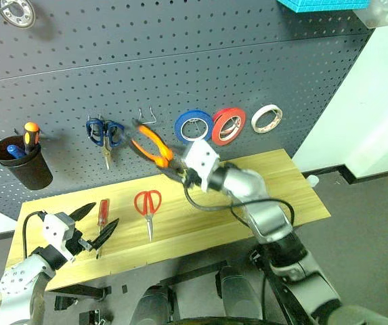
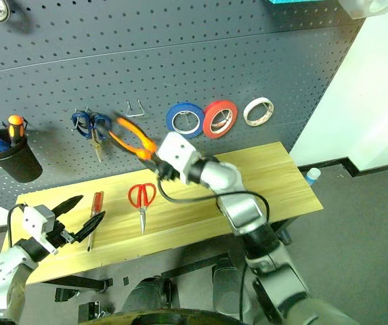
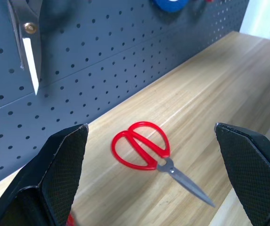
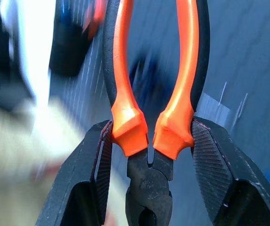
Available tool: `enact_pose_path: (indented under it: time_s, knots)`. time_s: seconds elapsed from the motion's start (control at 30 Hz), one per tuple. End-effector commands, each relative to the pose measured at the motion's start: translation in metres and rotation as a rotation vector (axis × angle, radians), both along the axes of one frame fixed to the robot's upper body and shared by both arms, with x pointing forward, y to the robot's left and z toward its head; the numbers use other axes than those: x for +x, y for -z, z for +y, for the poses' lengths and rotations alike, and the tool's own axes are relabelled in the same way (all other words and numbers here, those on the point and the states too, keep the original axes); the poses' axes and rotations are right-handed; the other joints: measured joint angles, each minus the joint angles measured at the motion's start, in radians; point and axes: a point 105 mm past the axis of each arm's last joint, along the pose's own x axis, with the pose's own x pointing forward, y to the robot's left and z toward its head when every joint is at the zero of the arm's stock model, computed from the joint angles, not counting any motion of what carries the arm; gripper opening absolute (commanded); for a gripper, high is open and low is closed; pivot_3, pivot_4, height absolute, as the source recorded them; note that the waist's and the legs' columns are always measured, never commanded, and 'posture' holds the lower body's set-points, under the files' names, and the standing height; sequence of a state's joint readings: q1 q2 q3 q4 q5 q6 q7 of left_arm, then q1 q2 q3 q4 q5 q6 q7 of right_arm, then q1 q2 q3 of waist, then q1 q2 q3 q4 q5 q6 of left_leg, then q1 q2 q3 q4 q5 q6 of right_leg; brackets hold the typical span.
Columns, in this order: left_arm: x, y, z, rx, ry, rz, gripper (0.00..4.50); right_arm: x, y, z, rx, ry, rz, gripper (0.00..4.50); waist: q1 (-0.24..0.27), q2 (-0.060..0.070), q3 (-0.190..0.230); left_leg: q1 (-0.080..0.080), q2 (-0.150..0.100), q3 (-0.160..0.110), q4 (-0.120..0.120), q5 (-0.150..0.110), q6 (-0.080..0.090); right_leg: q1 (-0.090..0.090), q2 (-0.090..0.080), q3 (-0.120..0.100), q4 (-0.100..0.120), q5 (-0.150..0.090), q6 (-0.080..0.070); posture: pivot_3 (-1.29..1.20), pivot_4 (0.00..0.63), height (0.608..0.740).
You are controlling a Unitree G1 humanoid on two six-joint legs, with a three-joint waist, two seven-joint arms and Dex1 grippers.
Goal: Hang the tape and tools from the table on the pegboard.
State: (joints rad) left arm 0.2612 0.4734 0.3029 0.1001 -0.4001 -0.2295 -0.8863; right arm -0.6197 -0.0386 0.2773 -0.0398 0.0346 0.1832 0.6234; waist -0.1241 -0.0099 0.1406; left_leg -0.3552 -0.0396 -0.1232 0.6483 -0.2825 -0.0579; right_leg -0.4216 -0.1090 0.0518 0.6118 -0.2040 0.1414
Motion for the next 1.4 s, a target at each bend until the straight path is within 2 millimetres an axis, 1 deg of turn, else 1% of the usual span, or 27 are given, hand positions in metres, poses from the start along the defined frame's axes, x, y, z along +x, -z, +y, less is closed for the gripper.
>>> enact_pose_path:
  time_s: [0.03, 0.1, 0.2, 0.33, 0.53, 0.7, 0.9, 1.07, 1.17, 1.23, 1.3, 1.4]
  knots:
    - [0.001, -0.012, -0.014, 0.016, 0.031, -0.064, 4.50, 0.014, -0.041, 0.005, 0.151, 0.011, -0.051, 2.08, 0.011, 0.001, 0.002, 0.000, 0.000, 0.000, 0.000, 0.000, 0.000, 0.000, 0.000, 0.000, 0.000, 0.001, -0.003, -0.03, 0.132, 0.740]
    - [0.001, -0.014, -0.020, 0.010, 0.029, -0.084, 4.50, 0.024, -0.052, 0.011, 0.188, 0.018, -0.057, 2.08, 0.025, 0.000, 0.005, 0.000, 0.000, 0.000, -0.001, 0.000, 0.000, -0.001, 0.000, 0.000, 0.000, 0.000, -0.004, -0.01, 0.145, 0.740]
    - [0.001, -0.017, -0.025, 0.010, 0.013, -0.110, 4.50, 0.035, -0.062, 0.021, 0.228, 0.023, -0.069, 2.08, 0.032, 0.001, 0.012, -0.001, 0.000, 0.000, -0.002, 0.000, 0.000, -0.002, 0.001, 0.000, 0.000, 0.000, -0.006, 0.01, 0.159, 0.740]
    - [-0.005, -0.018, -0.031, 0.014, -0.011, -0.129, 4.50, 0.043, -0.064, 0.031, 0.263, 0.013, -0.072, 2.08, 0.033, 0.000, 0.028, -0.001, 0.000, 0.000, -0.003, 0.000, 0.000, -0.003, 0.001, 0.000, 0.000, -0.001, -0.007, 0.03, 0.178, 0.740]
    - [-0.014, -0.020, -0.042, 0.007, 0.000, -0.122, 4.50, 0.057, -0.070, 0.034, 0.318, 0.034, -0.080, 2.08, 0.037, 0.000, 0.050, -0.003, 0.001, -0.001, -0.005, 0.000, 0.001, -0.005, 0.001, 0.000, 0.000, -0.002, -0.008, 0.06, 0.196, 0.740]
    - [-0.012, -0.024, -0.046, -0.003, 0.001, -0.128, 4.50, 0.071, -0.068, 0.036, 0.316, 0.082, -0.092, 2.08, 0.054, 0.001, 0.064, -0.003, 0.003, -0.001, -0.005, -0.001, 0.001, -0.006, 0.004, 0.000, 0.001, -0.003, -0.010, 0.07, 0.202, 0.740]
    - [-0.010, -0.024, -0.047, -0.008, -0.004, -0.126, 4.50, 0.076, -0.059, 0.040, 0.300, 0.127, -0.111, 2.08, 0.056, 0.000, 0.064, -0.003, 0.003, -0.001, -0.011, -0.001, 0.002, -0.008, 0.004, 0.000, 0.000, -0.005, -0.012, 0.08, 0.200, 0.740]
    - [-0.009, -0.023, -0.048, -0.010, -0.004, -0.127, 4.50, 0.081, -0.055, 0.032, 0.281, 0.231, -0.192, 2.08, 0.056, 0.000, 0.064, -0.002, 0.004, -0.001, -0.016, -0.001, 0.002, -0.011, 0.005, 0.000, 0.001, -0.007, -0.015, 0.08, 0.195, 0.740]
    - [-0.009, -0.023, -0.049, -0.012, -0.004, -0.126, 4.50, 0.086, -0.056, 0.025, 0.289, 0.281, -0.197, 2.08, 0.056, 0.000, 0.064, -0.002, 0.005, -0.001, -0.017, -0.001, 0.002, -0.012, 0.006, 0.000, 0.001, -0.007, -0.015, 0.09, 0.195, 0.740]
    - [-0.009, -0.023, -0.049, -0.012, -0.003, -0.125, 4.50, 0.087, -0.055, 0.024, 0.287, 0.288, -0.193, 2.08, 0.056, 0.000, 0.064, -0.002, 0.005, -0.001, -0.017, -0.001, 0.002, -0.012, 0.006, 0.000, 0.001, -0.007, -0.015, 0.09, 0.192, 0.740]
    - [-0.009, -0.024, -0.049, -0.011, -0.003, -0.125, 4.50, 0.087, -0.051, 0.026, 0.267, 0.287, -0.190, 2.08, 0.056, 0.000, 0.064, -0.002, 0.005, -0.001, -0.017, -0.001, 0.002, -0.012, 0.006, 0.000, 0.001, -0.007, -0.016, 0.09, 0.191, 0.740]
    - [-0.008, -0.024, -0.048, -0.008, -0.004, -0.127, 4.50, 0.088, -0.040, 0.029, 0.234, 0.283, -0.166, 2.08, 0.056, 0.000, 0.064, -0.002, 0.005, -0.001, -0.017, -0.001, 0.002, -0.012, 0.006, 0.000, 0.001, -0.007, -0.016, 0.09, 0.186, 0.740]
